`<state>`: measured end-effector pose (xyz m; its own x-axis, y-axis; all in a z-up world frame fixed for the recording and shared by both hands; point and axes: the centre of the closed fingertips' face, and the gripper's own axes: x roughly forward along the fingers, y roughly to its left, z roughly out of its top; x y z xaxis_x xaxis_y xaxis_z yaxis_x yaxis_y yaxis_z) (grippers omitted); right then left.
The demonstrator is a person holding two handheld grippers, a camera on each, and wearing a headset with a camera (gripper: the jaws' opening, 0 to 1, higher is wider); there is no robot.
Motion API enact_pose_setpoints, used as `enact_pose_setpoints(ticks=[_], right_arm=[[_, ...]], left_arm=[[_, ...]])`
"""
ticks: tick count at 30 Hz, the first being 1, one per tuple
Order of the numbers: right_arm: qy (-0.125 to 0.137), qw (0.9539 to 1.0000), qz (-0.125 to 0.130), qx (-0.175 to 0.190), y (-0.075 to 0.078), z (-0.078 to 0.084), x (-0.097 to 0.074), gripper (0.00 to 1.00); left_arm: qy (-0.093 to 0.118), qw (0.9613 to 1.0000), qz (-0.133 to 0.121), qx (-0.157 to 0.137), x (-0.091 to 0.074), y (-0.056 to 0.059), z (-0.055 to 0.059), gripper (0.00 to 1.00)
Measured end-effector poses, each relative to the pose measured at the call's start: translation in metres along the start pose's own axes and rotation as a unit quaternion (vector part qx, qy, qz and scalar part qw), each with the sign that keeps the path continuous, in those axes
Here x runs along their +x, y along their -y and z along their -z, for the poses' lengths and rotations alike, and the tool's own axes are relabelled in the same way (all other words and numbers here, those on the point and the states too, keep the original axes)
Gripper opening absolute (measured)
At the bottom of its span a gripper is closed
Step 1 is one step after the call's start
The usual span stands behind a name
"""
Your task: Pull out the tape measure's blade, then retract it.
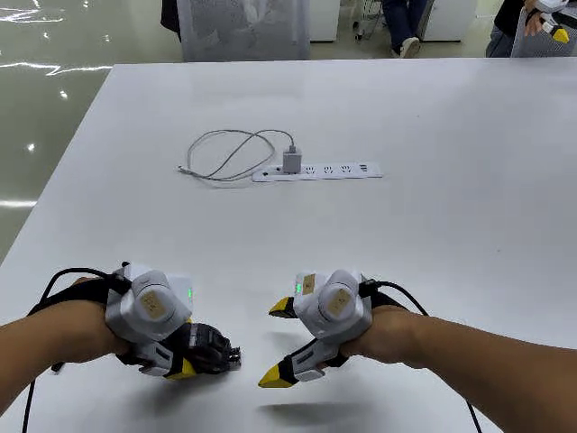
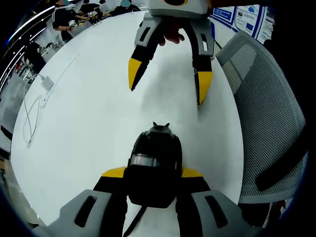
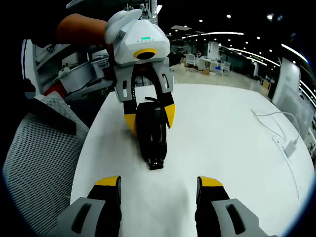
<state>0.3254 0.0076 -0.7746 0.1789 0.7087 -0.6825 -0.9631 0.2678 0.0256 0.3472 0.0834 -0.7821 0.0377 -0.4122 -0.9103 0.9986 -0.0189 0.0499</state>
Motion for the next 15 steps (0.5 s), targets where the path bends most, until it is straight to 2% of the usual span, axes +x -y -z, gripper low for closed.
enact_pose_setpoints(ticks=[4,8,15], right_arm=[[0.000,1.0000,-0.004,0.000,0.002,-0.003,0.013,0.52],[-0.005,0.9999,-0.012,-0.001,0.001,-0.004,0.027,0.48],[-0.013,0.9995,-0.022,-0.017,-0.003,-0.009,0.040,0.38]], left_arm=[[0.006,1.0000,0.003,-0.005,0.001,-0.001,0.000,0.33],[-0.004,1.0000,0.004,0.003,0.001,-0.001,0.001,0.33],[-0.006,1.0000,0.001,0.000,0.000,0.000,0.001,0.33]])
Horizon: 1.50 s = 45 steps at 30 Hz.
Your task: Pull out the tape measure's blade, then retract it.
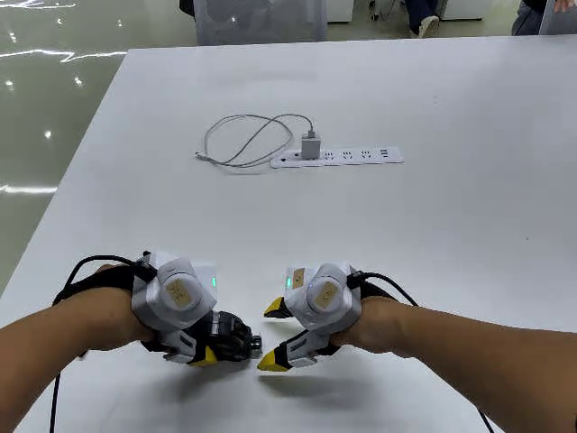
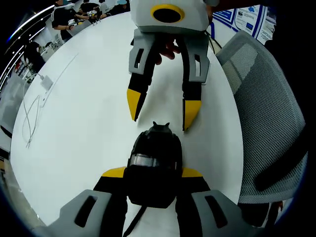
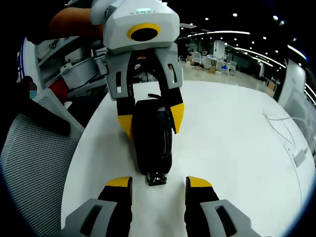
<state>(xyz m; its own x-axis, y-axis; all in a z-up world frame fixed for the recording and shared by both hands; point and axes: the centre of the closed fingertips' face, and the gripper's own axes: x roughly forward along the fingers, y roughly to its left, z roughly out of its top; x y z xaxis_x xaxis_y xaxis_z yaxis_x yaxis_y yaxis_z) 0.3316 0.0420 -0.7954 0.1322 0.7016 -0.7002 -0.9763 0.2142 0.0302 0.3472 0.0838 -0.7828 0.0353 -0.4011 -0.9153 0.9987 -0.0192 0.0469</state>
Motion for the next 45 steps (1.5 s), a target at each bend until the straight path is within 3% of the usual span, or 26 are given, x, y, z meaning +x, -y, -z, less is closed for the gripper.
enact_pose_setpoints(ticks=[3,12,13,22,29,32,35,45], right_arm=[[-0.013,0.9998,-0.003,-0.014,-0.0033,0.0041,0.0055,0.32],[-0.015,0.9996,0.001,-0.023,-0.0022,0.0040,0.0101,0.13],[-0.015,0.9995,-0.013,-0.024,-0.0061,0.0032,0.0088,0.12],[-0.025,0.9991,-0.014,-0.032,-0.0050,0.0047,0.0084,0.11],[-0.007,0.9996,-0.018,-0.020,-0.0036,0.0048,0.0076,0.09],[-0.008,0.9995,-0.019,-0.025,-0.0032,0.0049,0.0081,0.09],[-0.007,0.9995,-0.018,-0.025,-0.0027,0.0050,0.0086,0.09],[-0.012,0.9997,-0.019,-0.012,-0.0021,0.0054,0.0091,0.09]], left_arm=[[0.001,1.0000,-0.003,-0.004,0.0000,0.0001,0.0001,0.33],[0.007,0.9999,-0.011,-0.010,0.0001,0.0014,-0.0006,0.33],[0.007,0.9999,-0.010,-0.011,0.0001,0.0015,-0.0005,0.33],[0.009,0.9998,-0.009,-0.014,0.0004,0.0022,-0.0005,0.32],[0.013,0.9998,-0.010,-0.014,0.0002,0.0020,-0.0010,0.32],[0.004,0.9999,-0.012,-0.005,0.0002,0.0023,-0.0012,0.32],[0.014,0.9998,-0.011,-0.012,-0.0007,0.0018,-0.0007,0.32],[0.013,0.9997,-0.013,-0.015,-0.0007,0.0022,-0.0004,0.32]])
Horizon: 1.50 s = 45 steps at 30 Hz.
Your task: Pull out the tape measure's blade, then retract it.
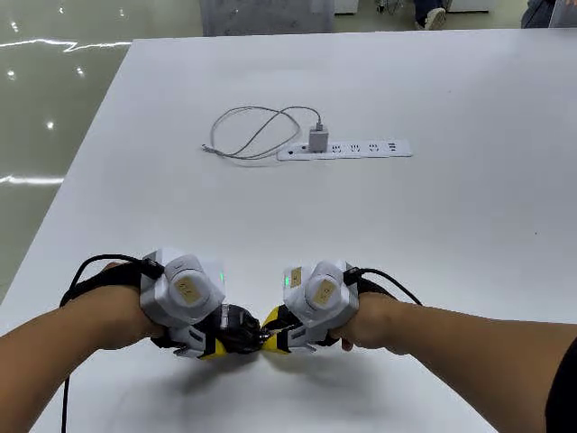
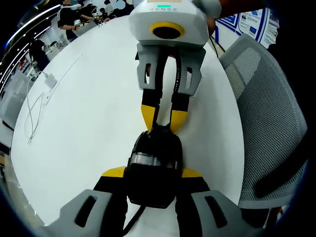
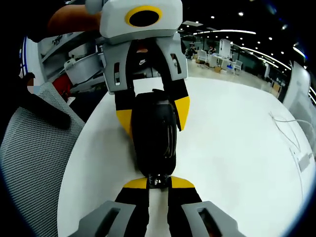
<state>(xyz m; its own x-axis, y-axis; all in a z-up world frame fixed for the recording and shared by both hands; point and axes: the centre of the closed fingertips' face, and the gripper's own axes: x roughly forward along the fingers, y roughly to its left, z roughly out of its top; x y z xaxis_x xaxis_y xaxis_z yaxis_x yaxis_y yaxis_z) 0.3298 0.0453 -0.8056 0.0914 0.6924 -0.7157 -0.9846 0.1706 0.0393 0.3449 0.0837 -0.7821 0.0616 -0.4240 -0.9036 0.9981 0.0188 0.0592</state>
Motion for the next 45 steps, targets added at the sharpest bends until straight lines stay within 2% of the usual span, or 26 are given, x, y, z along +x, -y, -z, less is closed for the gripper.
enact_pose_setpoints(ticks=[3,12,22,24,45], right_arm=[[-0.001,1.0000,0.002,-0.004,0.000,0.000,0.000,0.09],[-0.012,0.9999,0.006,-0.009,0.000,0.001,0.000,0.09],[-0.012,0.9999,0.005,0.008,0.001,0.003,-0.002,0.09],[-0.015,0.9999,0.006,-0.005,0.001,0.003,-0.002,0.09],[-0.023,0.9997,0.007,0.006,0.002,0.011,-0.010,0.09]], left_arm=[[-0.005,1.0000,0.000,0.005,0.000,0.000,0.000,0.32],[0.001,1.0000,-0.003,0.007,0.000,0.000,0.000,0.32],[0.005,1.0000,-0.002,0.005,0.000,-0.001,0.001,0.32],[0.004,1.0000,-0.003,0.005,0.001,-0.001,0.001,0.32],[0.006,1.0000,-0.003,0.005,0.002,-0.002,0.000,0.32]])
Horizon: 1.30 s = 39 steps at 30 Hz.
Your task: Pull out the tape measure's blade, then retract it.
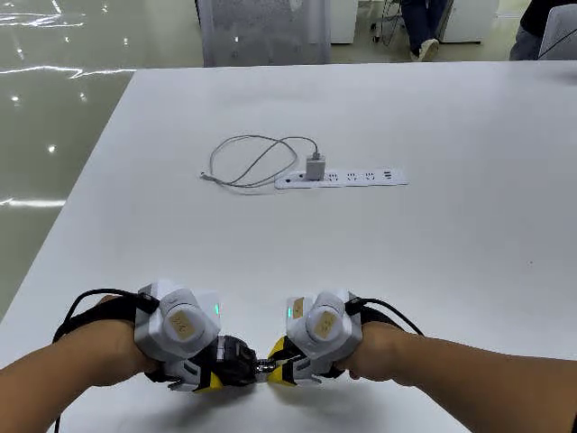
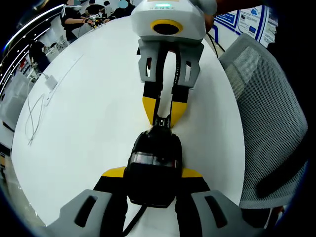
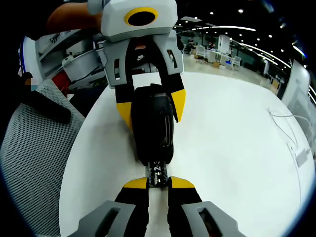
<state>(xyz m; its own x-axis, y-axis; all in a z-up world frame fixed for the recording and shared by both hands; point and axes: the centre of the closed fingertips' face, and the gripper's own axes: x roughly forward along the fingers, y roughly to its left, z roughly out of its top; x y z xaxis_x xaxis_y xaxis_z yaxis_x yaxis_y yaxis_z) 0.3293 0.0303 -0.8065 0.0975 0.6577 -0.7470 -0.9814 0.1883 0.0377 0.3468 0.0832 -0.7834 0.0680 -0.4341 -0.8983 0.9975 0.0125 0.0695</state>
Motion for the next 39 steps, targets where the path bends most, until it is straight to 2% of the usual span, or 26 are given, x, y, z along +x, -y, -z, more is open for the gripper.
enact_pose_setpoints(ticks=[15,39], right_arm=[[0.001,0.9999,0.005,0.009,0.001,0.005,-0.005,0.09],[-0.003,1.0000,0.005,0.002,0.001,0.013,-0.012,0.09]], left_arm=[[0.003,1.0000,-0.001,-0.003,0.000,0.000,-0.001,0.32],[0.003,1.0000,-0.001,-0.002,0.000,0.001,-0.001,0.32]])
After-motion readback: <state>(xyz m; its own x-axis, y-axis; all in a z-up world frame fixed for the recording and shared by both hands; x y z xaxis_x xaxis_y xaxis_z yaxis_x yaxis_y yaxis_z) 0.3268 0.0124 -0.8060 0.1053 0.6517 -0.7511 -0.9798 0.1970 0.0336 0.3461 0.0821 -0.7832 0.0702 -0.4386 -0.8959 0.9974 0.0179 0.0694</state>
